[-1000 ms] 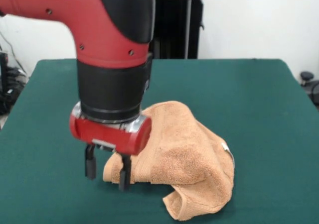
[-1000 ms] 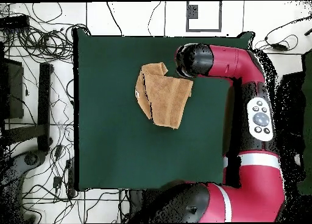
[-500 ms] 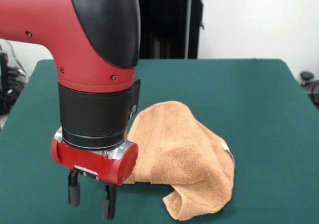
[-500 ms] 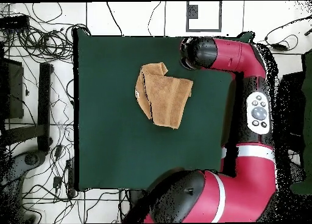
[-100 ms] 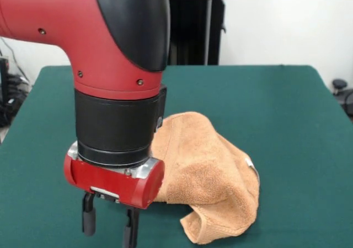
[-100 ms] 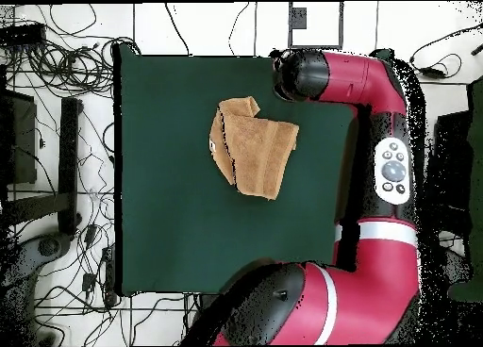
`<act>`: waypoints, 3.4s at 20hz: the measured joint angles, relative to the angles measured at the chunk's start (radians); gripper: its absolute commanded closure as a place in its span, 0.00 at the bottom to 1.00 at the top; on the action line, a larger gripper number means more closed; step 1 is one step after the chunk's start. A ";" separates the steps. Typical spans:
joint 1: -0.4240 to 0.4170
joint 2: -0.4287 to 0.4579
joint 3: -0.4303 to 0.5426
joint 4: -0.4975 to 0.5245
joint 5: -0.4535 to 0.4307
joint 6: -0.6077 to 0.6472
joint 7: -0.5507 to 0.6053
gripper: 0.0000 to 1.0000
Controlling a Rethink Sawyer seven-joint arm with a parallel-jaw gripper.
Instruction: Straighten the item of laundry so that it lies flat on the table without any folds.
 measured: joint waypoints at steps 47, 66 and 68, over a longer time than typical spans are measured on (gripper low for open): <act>0.067 -0.028 -0.032 -0.006 0.149 0.060 0.000 0.00; 0.066 -0.068 -0.033 0.139 0.181 -0.061 0.000 0.00; 0.066 -0.068 -0.033 0.158 0.181 -0.084 0.000 0.00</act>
